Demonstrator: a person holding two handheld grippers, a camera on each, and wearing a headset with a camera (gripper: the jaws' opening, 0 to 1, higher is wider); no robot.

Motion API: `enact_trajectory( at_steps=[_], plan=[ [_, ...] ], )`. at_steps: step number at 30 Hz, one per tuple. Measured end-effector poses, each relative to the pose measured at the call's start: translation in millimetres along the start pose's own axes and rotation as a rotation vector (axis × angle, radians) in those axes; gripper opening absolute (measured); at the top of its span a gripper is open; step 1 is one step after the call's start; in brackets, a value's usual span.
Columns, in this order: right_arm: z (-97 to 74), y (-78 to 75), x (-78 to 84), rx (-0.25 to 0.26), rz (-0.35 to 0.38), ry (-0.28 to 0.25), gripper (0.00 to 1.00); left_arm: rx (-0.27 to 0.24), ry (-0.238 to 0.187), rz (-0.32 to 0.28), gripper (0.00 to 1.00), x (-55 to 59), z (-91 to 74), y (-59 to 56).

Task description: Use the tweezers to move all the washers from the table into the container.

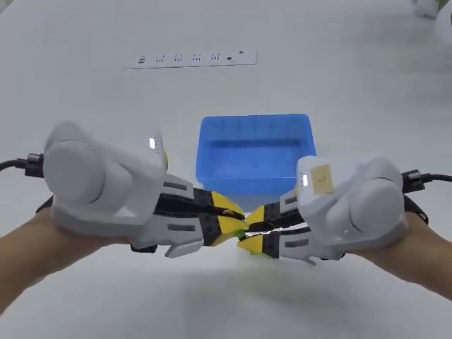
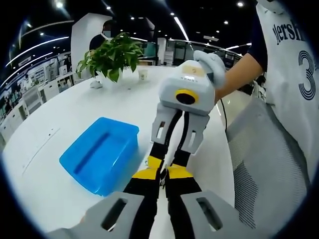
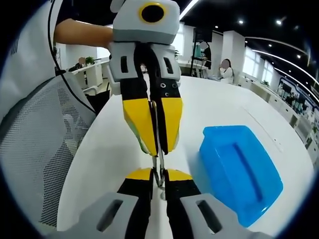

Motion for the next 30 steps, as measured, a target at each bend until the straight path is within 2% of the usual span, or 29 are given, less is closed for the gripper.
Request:
enact_trajectory(
  at_steps=[5,7,9,15,19,30],
  plan=[
    [-0.8,4.8,-5.0,-0.01,0.022,-0.032,0.09,0.02,-0.002,-0.016,0.08,-3.2,-6.2,-0.3],
    [-3.0,7.6,-10.0,-0.027,0.039,-0.062,0.09,0.041,-0.017,-0.083,0.08,-7.1,-10.6,0.2],
    [-8.3,6.7,-15.2,-0.014,0.031,-0.064,0.09,0.033,-0.026,-0.1,0.08,-10.3,-15.4,6.1],
    [-21.1,0.3,-32.9,0.024,-0.022,-0.059,0.1,0.026,-0.056,-0.099,0.08,-28.1,-24.5,14.5],
    [-31.3,-7.2,-44.2,0.057,-0.045,-0.074,0.1,0.018,-0.068,-0.088,0.08,-42.1,-30.0,23.2],
    [-45.8,-21.8,-55.2,0.121,-0.078,-0.082,0.1,0.017,-0.099,-0.097,0.09,-59.4,-29.7,38.3]
  ],
)
Point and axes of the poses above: the centre of the closed fingertips' face, and the gripper's own axes: z roughly forward along the fingers, y roughly to its left, x roughly out of its underside, the point moved 5 cm from there along -z, roughly backward along the fingers, and after that the axes turned 15 degrees about -x, right-handed, at the moved point
